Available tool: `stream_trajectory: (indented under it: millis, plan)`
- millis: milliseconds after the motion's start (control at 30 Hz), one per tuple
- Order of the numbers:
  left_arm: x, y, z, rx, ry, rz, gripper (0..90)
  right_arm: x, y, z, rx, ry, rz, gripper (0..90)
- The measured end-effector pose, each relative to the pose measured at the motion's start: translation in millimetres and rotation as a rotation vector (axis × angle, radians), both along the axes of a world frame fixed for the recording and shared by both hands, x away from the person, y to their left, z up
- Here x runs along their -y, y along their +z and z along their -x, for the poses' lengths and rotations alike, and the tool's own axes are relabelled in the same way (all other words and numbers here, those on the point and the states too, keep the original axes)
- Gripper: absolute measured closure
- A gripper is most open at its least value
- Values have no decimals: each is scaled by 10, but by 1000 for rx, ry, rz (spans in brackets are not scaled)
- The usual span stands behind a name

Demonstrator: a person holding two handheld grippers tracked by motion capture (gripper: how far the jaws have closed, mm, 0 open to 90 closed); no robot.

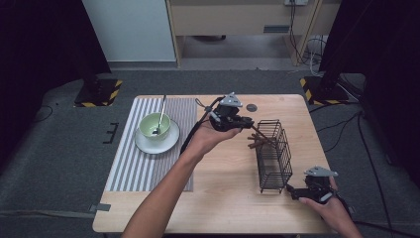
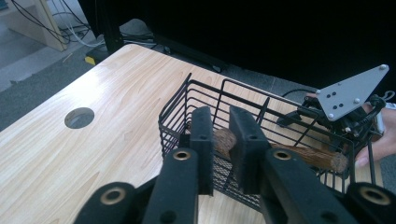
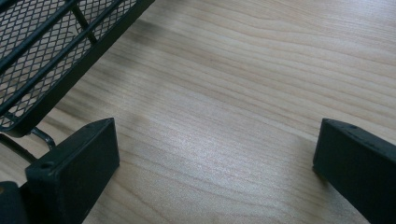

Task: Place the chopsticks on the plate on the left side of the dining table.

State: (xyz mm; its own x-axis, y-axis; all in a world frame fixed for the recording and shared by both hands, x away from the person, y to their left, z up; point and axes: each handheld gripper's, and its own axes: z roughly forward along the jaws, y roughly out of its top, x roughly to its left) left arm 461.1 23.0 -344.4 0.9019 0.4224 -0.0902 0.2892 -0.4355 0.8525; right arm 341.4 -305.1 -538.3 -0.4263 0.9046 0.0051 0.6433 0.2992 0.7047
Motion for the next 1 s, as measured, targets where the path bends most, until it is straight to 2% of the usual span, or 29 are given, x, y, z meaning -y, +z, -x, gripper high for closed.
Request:
stream_trajectory:
  millis: [300,533,667,1000]
  plan:
    - [7,9,18,2,-13,8,820,1,0,-1,0,1,0,5]
    - [15,22,68,24,-34,-11,827,1,0,-1,0,1,0,5]
    - [-5,30,84,32,-34,1,828,1,0,-1,0,1,0,5]
    - [-108,64,104,59,-2,30,830,1,0,-1,0,1,0,5]
